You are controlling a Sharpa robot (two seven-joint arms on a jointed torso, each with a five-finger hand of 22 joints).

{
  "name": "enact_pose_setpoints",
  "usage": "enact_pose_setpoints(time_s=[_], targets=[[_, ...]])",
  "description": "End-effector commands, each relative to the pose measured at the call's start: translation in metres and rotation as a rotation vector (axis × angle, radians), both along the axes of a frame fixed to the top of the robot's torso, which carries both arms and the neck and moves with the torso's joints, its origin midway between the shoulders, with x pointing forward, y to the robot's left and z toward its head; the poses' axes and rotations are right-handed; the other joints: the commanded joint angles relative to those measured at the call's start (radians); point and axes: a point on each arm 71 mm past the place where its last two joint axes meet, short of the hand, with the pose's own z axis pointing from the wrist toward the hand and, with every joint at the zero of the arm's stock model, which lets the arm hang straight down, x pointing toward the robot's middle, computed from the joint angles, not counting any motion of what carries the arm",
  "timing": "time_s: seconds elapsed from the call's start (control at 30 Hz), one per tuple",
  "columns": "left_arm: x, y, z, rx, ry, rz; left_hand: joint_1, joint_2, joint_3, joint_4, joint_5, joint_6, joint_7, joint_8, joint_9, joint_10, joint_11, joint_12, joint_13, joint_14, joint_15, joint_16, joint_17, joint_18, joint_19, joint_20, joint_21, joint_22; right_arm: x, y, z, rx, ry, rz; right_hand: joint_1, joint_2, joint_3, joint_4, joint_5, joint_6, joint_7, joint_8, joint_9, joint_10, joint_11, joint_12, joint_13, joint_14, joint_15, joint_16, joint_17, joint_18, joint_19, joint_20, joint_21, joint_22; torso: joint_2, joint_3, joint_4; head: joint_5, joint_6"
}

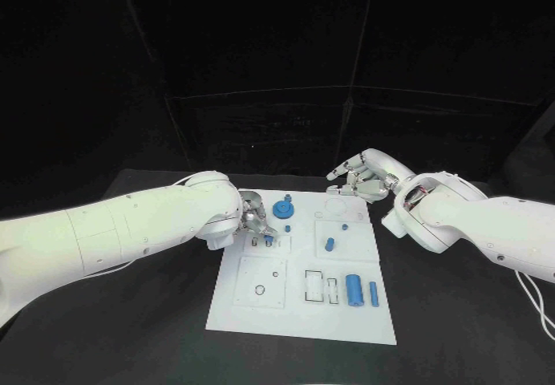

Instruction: Assemble the parts on the task board

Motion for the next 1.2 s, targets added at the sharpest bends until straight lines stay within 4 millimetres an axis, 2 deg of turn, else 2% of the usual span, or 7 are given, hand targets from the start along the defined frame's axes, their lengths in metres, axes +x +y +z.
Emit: enact_pose_setpoints(time_s=[0.03, 0.2, 0.3, 0.47, 0.63, 0.97, 1.2], targets=[[0.000, -0.002, 0.005, -0.042, -0.055, 0.033, -0.013, -0.003, 0.148, -0.138, -0.007, -0.007, -0.002, 0.008, 0.005, 0.003, -0.004, -0.004, -0.002, 0.102, -0.001, 0.003, 0.263, 0.003, -0.002, 0.002, -0.002, 0.001, 0.001, -0.002, 0.002, 0.002, -0.008, -0.004, 0.001, 0.007, -0.005, 0.002, 0.001, 0.007, 0.000, 0.003, 0.000, -0.005, -0.003, -0.004, -0.001, 0.005, -0.004, -0.006, -0.002, 0.017, -0.009, -0.002, -0.007, -0.002, 0.000, -0.0007, 0.0014, -0.001, -0.001], [-0.003, -0.002, 0.005, -0.045, -0.089, 0.035, -0.019, -0.008, 0.160, -0.143, -0.007, -0.009, -0.002, 0.013, 0.010, 0.004, -0.004, -0.004, -0.004, 0.102, -0.001, 0.003, 0.263, 0.002, 0.000, 0.002, -0.001, 0.004, 0.001, -0.002, 0.002, 0.003, -0.006, -0.002, 0.001, 0.007, -0.005, 0.002, 0.000, 0.007, 0.000, 0.003, 0.000, -0.005, -0.003, -0.005, -0.003, 0.005, -0.004, -0.007, -0.003, 0.018, -0.009, -0.002, -0.007, -0.003, 0.001, -0.0027, -0.0002, 0.002, -0.004], [-0.005, -0.001, 0.004, -0.039, -0.105, 0.033, -0.019, -0.008, 0.161, -0.143, -0.007, -0.009, -0.002, 0.013, 0.010, 0.004, -0.004, -0.004, -0.004, 0.102, -0.001, 0.003, 0.263, 0.002, 0.000, 0.002, -0.001, 0.004, 0.000, -0.002, 0.002, 0.003, -0.005, -0.001, 0.001, 0.007, -0.005, 0.002, 0.000, 0.007, 0.000, 0.003, 0.000, -0.006, -0.003, -0.005, -0.003, 0.005, -0.004, -0.007, -0.003, 0.017, -0.009, -0.002, -0.007, -0.003, 0.001, -0.0006, -0.0004, 0.003, -0.006], [-0.008, -0.001, 0.000, -0.033, -0.111, 0.028, -0.022, -0.011, 0.169, -0.146, -0.008, -0.010, -0.003, 0.016, 0.013, 0.005, -0.005, -0.003, -0.004, 0.102, -0.002, 0.003, 0.263, 0.002, 0.001, 0.002, 0.000, 0.006, 0.000, -0.002, 0.001, 0.002, -0.005, -0.001, 0.001, 0.008, -0.005, 0.002, 0.000, 0.007, 0.000, 0.003, 0.000, -0.006, -0.003, -0.006, -0.003, 0.005, -0.004, -0.007, -0.003, 0.017, -0.009, -0.002, -0.007, -0.002, 0.001, -0.0018, 0.0006, 0.004, -0.006], [-0.009, -0.003, -0.004, -0.020, -0.113, 0.017, -0.022, -0.011, 0.169, -0.146, -0.008, -0.010, -0.003, 0.016, 0.013, 0.005, -0.005, -0.003, -0.004, 0.102, -0.002, 0.003, 0.263, 0.002, 0.001, 0.002, 0.000, 0.006, 0.001, -0.002, 0.001, 0.002, -0.004, 0.000, 0.001, 0.008, -0.005, 0.002, 0.000, 0.007, 0.000, 0.003, 0.000, -0.006, -0.003, -0.006, -0.003, 0.005, -0.004, -0.007, -0.003, 0.017, -0.009, -0.002, -0.007, -0.002, 0.002, -0.0021, -0.0026, 0.009, -0.007], [-0.011, -0.002, -0.010, 0.015, -0.104, -0.003, -0.024, -0.014, 0.174, -0.149, -0.008, -0.011, -0.003, 0.019, 0.016, 0.006, -0.005, -0.003, -0.005, 0.102, -0.002, 0.003, 0.263, 0.002, 0.001, 0.001, 0.000, 0.007, 0.001, -0.002, 0.001, 0.001, -0.004, 0.000, 0.001, 0.008, -0.005, 0.002, 0.000, 0.007, 0.000, 0.003, 0.000, -0.006, -0.003, -0.006, -0.003, 0.005, -0.004, -0.007, -0.003, 0.017, -0.009, -0.002, -0.007, -0.002, 0.002, -0.0013, -0.0027, 0.011, -0.010], [-0.013, 0.000, -0.012, 0.035, -0.099, -0.008, -0.026, -0.015, 0.182, -0.152, -0.009, -0.012, -0.003, 0.021, 0.018, 0.007, -0.006, -0.002, -0.005, 0.102, -0.002, 0.003, 0.263, 0.002, 0.001, 0.001, -0.001, 0.006, 0.000, -0.002, 0.001, -0.007, -0.007, 0.005, 0.002, 0.008, -0.005, 0.002, -0.002, 0.008, 0.000, 0.004, 0.000, -0.006, -0.003, -0.007, -0.004, 0.005, -0.004, -0.009, -0.004, 0.018, -0.010, -0.002, -0.009, -0.006, 0.001, -0.0011, -0.0029, 0.018, -0.009]])
